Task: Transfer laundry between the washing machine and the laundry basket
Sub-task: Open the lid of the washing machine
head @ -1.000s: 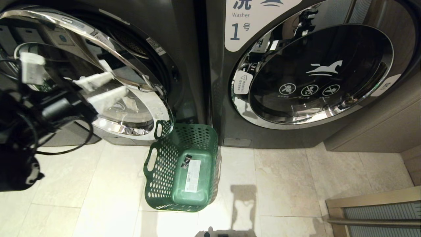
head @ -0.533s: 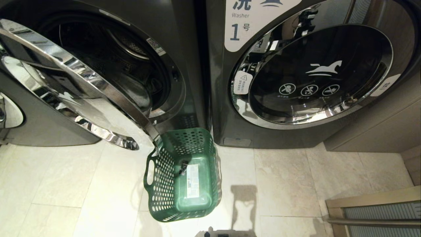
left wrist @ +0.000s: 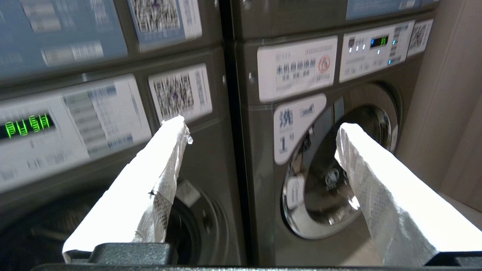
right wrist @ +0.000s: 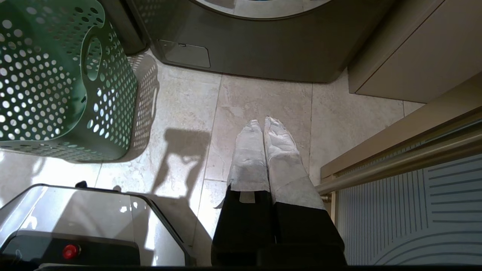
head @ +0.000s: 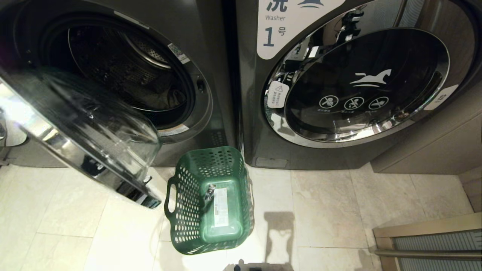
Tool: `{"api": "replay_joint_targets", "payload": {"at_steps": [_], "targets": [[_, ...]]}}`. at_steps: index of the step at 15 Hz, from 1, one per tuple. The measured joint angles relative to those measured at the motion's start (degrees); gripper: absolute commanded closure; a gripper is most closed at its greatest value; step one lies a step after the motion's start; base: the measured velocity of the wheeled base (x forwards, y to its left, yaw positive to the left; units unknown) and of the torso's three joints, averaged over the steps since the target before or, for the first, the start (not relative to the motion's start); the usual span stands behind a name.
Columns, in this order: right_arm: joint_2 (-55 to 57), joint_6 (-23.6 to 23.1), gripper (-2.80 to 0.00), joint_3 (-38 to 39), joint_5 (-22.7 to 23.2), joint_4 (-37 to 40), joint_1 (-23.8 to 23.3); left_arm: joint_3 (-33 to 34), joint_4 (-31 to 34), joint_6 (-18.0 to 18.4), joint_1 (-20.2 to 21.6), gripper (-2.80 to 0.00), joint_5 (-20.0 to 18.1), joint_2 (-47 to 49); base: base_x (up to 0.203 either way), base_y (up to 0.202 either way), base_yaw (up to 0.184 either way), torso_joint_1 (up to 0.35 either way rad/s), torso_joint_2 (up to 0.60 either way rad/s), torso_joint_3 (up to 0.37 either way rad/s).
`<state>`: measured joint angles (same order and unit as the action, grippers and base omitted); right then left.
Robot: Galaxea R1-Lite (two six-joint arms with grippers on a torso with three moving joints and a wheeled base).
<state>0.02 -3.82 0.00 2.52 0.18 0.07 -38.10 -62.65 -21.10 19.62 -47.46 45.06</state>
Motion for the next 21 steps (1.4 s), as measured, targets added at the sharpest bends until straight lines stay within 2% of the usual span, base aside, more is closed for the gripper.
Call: {"api": "replay_joint_targets", "payload": {"at_steps": [3,5,7,9,11,13,19,21], "targets": [[0.0,-0.01,0.0,0.0,0.0,0.0,0.0,3.64,9.61,5.04,0.11,-2.8,0.47,-1.17,0.0,0.0,0.0,0.0,0.0,0.0],[0.0,0.01,0.0,0.0,0.0,0.0,0.0,5.98,14.74,11.91,-0.48,-2.8,2.37,-1.68,0.0,0.0,0.0,0.0,0.0,0.0],[0.0,-0.01,0.0,0.0,0.0,0.0,0.0,7.98,20.7,19.86,-3.7,-2.8,7.74,-1.97,0.0,0.0,0.0,0.0,0.0,0.0],[0.0,-0.01,0.0,0.0,0.0,0.0,0.0,10.79,27.81,26.49,-8.29,-2.8,14.73,-2.71,0.0,0.0,0.0,0.0,0.0,0.0],[0.0,0.0,0.0,0.0,0.0,0.0,0.0,14.65,34.11,30.26,-11.9,-2.8,20.7,-4.31,0.0,0.0,0.0,0.0,0.0,0.0],[0.0,-0.01,0.0,0.0,0.0,0.0,0.0,18.09,39.71,31.89,-13.54,-2.8,24.46,-6.1,0.0,0.0,0.0,0.0,0.0,0.0],[0.0,-0.01,0.0,0.0,0.0,-0.02,0.0,31.17,46.3,32.07,-13.73,-2.8,25.15,-13.71,0.0,0.0,0.0,0.0,0.0,0.0],[0.0,-0.01,0.0,0.0,0.0,0.0,0.0,34.29,47.17,32.36,-13.69,-2.8,26.61,-17.03,0.0,0.0,0.0,0.0,0.0,0.0]]}}
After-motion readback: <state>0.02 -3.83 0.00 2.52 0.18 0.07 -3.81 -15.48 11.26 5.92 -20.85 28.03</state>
